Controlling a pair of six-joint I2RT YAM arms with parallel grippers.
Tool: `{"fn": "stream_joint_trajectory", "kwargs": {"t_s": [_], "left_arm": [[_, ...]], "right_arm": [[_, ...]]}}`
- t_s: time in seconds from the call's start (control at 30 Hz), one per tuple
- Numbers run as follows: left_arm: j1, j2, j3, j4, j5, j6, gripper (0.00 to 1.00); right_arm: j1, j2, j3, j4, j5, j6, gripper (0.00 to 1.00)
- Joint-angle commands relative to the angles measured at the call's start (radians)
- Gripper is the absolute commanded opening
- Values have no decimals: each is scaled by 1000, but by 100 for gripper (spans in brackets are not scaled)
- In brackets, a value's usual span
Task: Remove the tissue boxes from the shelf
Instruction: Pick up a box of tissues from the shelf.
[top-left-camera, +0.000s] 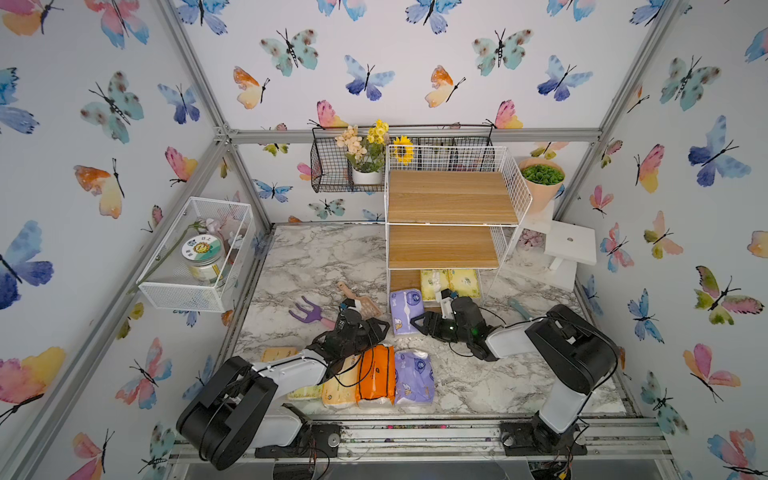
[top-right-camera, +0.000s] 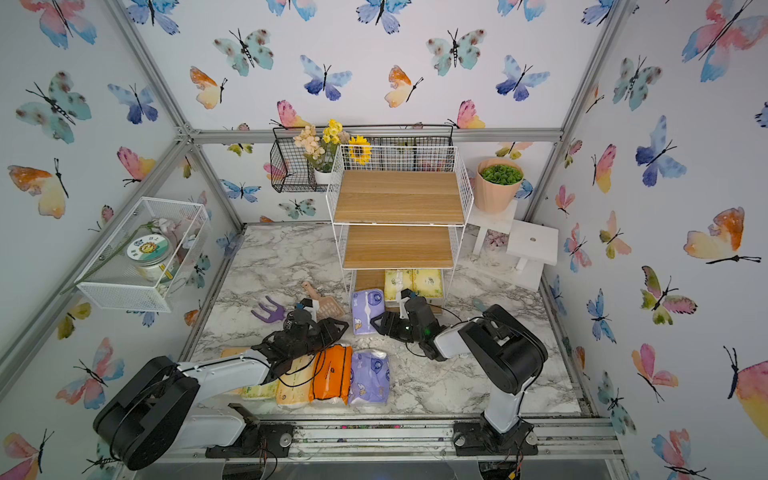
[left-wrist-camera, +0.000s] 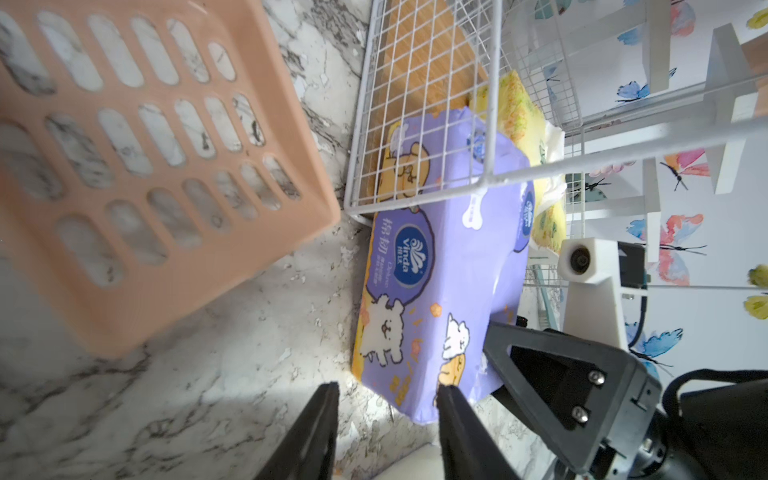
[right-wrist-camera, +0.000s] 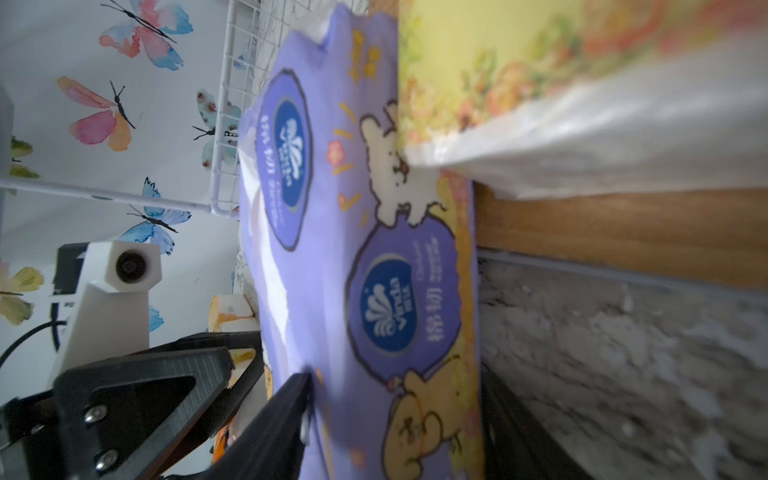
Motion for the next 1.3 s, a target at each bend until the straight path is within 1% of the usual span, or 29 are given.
{"fn": "stream_joint_trajectory", "kwargs": {"t_s": [0.0,0.13,0.3,0.43,0.53,0.6,0.73,0.8,0.83,0.9,1.07,1.17,1.27], "left_arm": [[5,37,22,37,39,17,36],[4,73,43,44,40,23,34],[5,112,63,55,43,26,32],[4,117,72,56,48,29,30],[4,93,78,38,40,29,31],[4,54,80,13,19,33,36],[5,-72,91,-91,-68,28,58],[5,-140,94,-153,-119,17,66],[5,-177,95,-183,-141,8,69],[4,-247,96,-251,-186,-18,71],[7,-389,98,-393,-271,-83,72],[8,-448,101,-445,-301,-106,72],[9,-480,100,-466,-302,-118,72]], "right_arm": [[-3,21,0,75,-67,-11,62],[-3,35,6,112,-99,-14,54],[-3,38,7,157,-130,-9,38],[-3,27,10,176,-149,-7,26],[-3,6,10,165,-151,-12,20],[-3,-12,9,151,-148,-14,18],[-3,-61,-5,121,-152,-16,16],[-3,-94,-19,98,-150,-20,15],[-3,-111,-27,87,-145,-22,14],[-3,-151,-42,48,-142,-30,14],[-3,-267,-93,-54,-146,-46,12],[-3,-374,-136,-153,-145,-67,12],[-5,-502,-171,-301,-133,-100,12]]}}
